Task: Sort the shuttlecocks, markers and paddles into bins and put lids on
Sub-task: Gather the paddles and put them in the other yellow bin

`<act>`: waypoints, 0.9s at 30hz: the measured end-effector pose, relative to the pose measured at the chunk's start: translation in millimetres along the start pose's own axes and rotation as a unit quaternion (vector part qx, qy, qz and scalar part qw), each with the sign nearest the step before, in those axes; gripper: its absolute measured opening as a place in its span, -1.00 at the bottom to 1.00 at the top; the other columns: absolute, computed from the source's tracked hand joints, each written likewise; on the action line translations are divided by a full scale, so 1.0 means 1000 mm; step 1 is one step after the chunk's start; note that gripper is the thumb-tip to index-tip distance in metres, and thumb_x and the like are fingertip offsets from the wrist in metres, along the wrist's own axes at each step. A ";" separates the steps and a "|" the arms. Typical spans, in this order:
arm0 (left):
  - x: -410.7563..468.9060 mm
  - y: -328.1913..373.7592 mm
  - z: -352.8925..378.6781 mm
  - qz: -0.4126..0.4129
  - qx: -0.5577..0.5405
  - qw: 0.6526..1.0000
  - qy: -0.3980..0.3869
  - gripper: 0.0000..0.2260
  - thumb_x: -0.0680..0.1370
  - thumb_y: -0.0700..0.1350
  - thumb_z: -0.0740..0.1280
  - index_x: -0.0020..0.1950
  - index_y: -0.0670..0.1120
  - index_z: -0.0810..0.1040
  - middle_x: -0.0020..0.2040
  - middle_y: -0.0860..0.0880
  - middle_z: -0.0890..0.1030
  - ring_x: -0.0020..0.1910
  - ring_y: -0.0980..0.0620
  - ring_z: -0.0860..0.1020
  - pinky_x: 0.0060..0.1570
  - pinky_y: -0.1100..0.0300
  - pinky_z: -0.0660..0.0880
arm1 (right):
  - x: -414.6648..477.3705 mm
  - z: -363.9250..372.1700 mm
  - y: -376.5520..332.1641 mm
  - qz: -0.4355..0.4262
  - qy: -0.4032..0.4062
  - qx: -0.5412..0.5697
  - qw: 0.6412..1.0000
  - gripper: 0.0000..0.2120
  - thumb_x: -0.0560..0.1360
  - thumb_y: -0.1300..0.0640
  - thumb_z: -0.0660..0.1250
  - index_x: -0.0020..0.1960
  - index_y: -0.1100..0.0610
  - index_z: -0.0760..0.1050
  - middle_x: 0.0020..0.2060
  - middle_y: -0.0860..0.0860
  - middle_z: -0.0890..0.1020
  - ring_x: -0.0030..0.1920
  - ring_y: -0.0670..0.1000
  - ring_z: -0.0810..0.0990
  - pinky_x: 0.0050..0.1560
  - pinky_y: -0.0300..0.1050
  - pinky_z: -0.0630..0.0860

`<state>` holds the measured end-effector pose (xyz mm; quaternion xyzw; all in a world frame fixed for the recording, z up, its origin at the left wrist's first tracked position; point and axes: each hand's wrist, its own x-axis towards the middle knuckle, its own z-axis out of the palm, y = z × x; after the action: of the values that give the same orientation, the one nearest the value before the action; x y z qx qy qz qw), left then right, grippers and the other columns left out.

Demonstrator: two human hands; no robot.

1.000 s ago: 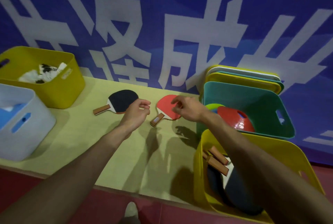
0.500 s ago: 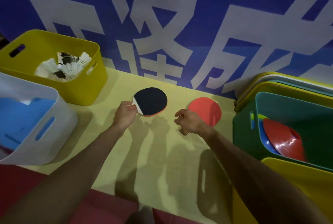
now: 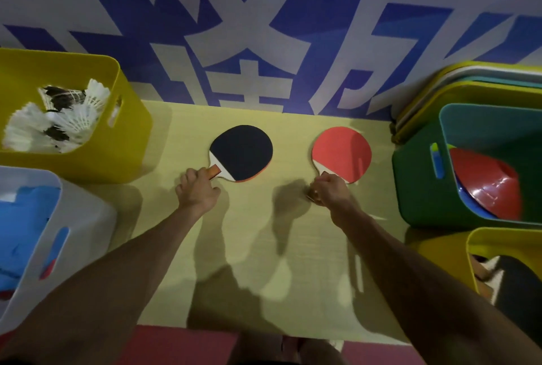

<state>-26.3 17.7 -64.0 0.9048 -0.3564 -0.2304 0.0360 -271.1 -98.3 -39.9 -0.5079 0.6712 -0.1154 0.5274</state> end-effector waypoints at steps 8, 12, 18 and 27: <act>-0.003 -0.016 0.011 0.025 -0.019 0.999 -0.028 -0.66 0.47 -0.06 0.40 0.14 -0.21 0.46 0.10 -0.21 0.47 0.04 -0.21 0.51 0.04 -0.04 0.47 | 0.027 0.018 0.034 0.057 0.112 -0.025 0.992 -0.61 0.45 0.01 0.37 0.11 0.29 0.50 0.01 0.21 0.65 0.05 0.22 0.59 -0.02 0.00 0.52; -0.017 -0.004 0.012 0.032 -0.017 0.996 -0.079 -0.74 0.41 0.03 0.44 -0.07 -0.12 0.53 -0.12 -0.09 0.57 -0.16 -0.10 0.54 -0.21 0.12 0.46 | 0.033 0.023 0.033 0.075 0.109 -0.040 0.990 -0.43 0.36 -0.03 0.49 0.17 0.31 0.41 0.06 0.19 0.62 0.09 0.19 0.58 0.01 -0.02 0.51; -0.040 0.025 0.020 -0.094 -0.277 0.947 -0.134 -0.81 0.33 -0.14 0.54 -0.16 -0.18 0.62 -0.27 -0.05 0.58 -0.26 -0.01 0.54 -0.26 0.17 0.43 | 0.024 0.001 0.034 0.129 0.070 0.012 0.989 -0.67 0.27 0.16 0.52 -0.04 0.26 0.54 -0.16 0.13 0.64 -0.19 0.09 0.61 -0.21 -0.08 0.60; -0.093 0.040 0.021 -0.162 -0.489 0.835 -0.194 -0.74 0.39 -0.23 0.50 0.05 -0.22 0.60 -0.03 -0.17 0.67 0.00 -0.11 0.63 -0.02 0.12 0.56 | -0.007 -0.045 0.015 0.090 -0.021 0.088 0.992 -0.83 0.42 0.29 0.45 -0.06 0.26 0.48 -0.14 0.16 0.60 -0.26 0.02 0.60 -0.28 -0.04 0.64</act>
<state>-120.1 51.5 -37.7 0.7511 -0.0455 -0.5478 0.3656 -316.9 -103.0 -27.0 -0.3998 0.6902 -0.1156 0.5919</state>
